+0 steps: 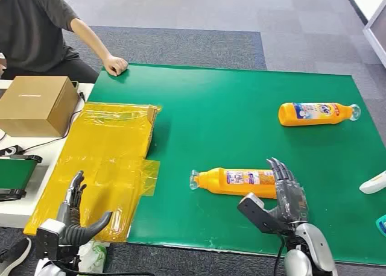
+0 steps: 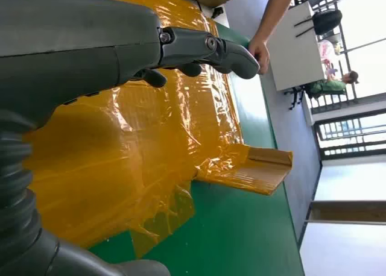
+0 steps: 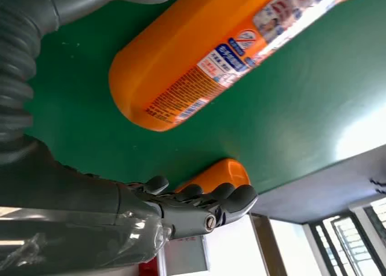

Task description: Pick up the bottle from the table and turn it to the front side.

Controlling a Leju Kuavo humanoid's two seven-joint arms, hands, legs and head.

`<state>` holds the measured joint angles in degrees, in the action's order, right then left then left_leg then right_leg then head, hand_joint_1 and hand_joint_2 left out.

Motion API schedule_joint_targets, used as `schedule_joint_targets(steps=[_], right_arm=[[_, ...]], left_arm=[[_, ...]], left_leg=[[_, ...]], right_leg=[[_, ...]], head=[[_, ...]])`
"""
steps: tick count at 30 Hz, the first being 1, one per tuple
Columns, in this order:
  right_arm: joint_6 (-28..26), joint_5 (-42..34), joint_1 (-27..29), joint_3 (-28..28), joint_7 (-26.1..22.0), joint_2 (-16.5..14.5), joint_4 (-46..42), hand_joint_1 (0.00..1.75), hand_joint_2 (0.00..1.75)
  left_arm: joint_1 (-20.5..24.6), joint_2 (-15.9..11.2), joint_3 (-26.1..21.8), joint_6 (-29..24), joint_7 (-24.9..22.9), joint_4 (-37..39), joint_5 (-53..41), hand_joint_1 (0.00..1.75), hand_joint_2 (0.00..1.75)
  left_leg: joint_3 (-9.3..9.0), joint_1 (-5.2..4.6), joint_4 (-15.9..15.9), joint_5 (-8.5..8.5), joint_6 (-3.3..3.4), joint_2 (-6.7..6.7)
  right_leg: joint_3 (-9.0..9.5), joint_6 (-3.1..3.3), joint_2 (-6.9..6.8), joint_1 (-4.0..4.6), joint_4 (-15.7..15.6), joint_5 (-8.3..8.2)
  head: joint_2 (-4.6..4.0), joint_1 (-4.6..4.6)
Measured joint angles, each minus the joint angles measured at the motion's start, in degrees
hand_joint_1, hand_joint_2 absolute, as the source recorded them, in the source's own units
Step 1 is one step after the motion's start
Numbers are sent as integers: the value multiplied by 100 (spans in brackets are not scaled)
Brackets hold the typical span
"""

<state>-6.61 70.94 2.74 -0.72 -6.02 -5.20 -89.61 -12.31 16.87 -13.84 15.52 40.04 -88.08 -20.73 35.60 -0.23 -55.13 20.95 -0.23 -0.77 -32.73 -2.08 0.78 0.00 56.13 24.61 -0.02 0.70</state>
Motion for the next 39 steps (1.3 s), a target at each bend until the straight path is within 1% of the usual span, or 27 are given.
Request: schedule_joint_targets(steps=[2,3,8,9,12,13,18,23,25,28,31,32,34,39], right_arm=[[83,72,-116,1,53,47,147,0,175],[180,152,-264,1,112,95,337,0,175],[570,398,-1090,-36,306,295,1560,1,175],[624,421,-1229,-59,323,325,1797,24,175],[755,495,-1656,-185,341,402,2459,154,175],[783,517,-1797,-236,339,423,2657,175,175],[690,526,-2294,-433,278,515,3408,175,175],[505,359,-2363,-545,167,593,3539,175,175],[412,141,-2158,-576,95,604,3269,175,175],[374,-90,-1628,-645,101,566,2506,175,175],[370,-210,-1338,-704,89,522,2015,175,175],[339,-298,-1271,-714,30,501,1875,175,175],[261,-518,-1142,-743,-137,411,1591,175,175],[188,-869,-961,-1065,-380,-28,1109,175,175]], left_arm=[[25,-24,31,-34,0,34,30,0,175],[57,-52,74,-74,0,74,64,0,175],[239,-221,354,-285,0,325,257,0,175],[262,-258,403,-312,0,370,297,0,175],[336,-361,536,-368,0,495,400,0,175],[362,-391,576,-380,0,531,427,0,175],[436,-518,716,-463,0,667,544,0,175],[430,-597,785,-521,0,742,604,0,175],[406,-609,785,-491,0,755,633,0,175],[334,-611,774,-405,0,756,654,0,175],[315,-607,767,-329,0,756,678,0,175],[311,-604,763,-270,0,756,707,0,175],[311,-586,750,18,0,768,857,0,175],[416,-496,716,1106,0,941,1310,0,175]], left_leg=[[0,-1,0,0,0,0],[0,-1,0,-1,-1,0],[1,-1,0,-19,6,0],[2,-1,0,-21,5,0],[-1,1,0,-23,2,2],[-3,1,0,-23,1,3],[-19,2,0,-22,0,6],[-27,2,0,-22,2,4],[-24,2,0,-24,4,1],[-13,0,0,-25,5,-4],[-3,0,0,-25,4,-3],[-1,0,0,-24,3,-3],[1,0,0,-22,1,-2],[2,3,1,-21,-2,0]], right_leg=[[1,-2,1,0,0,-3],[0,-2,1,0,0,-6],[1,-7,0,0,0,-18],[0,-7,0,0,0,-19],[0,-5,2,1,1,-23],[0,-4,3,1,0,-24],[5,-3,4,1,-1,-24],[1,-4,3,1,-2,-24],[14,-7,1,1,-1,-25],[18,-8,-2,1,1,-26],[7,-6,-3,1,2,-22],[5,-4,-3,1,2,-21],[2,-1,-2,1,2,-18],[-3,4,-2,4,2,-15]], head=[[0,1],[1,1],[1,0],[1,1],[2,1],[1,1],[2,1],[2,0],[2,-1],[1,0],[1,1],[1,1],[2,1],[2,2]])
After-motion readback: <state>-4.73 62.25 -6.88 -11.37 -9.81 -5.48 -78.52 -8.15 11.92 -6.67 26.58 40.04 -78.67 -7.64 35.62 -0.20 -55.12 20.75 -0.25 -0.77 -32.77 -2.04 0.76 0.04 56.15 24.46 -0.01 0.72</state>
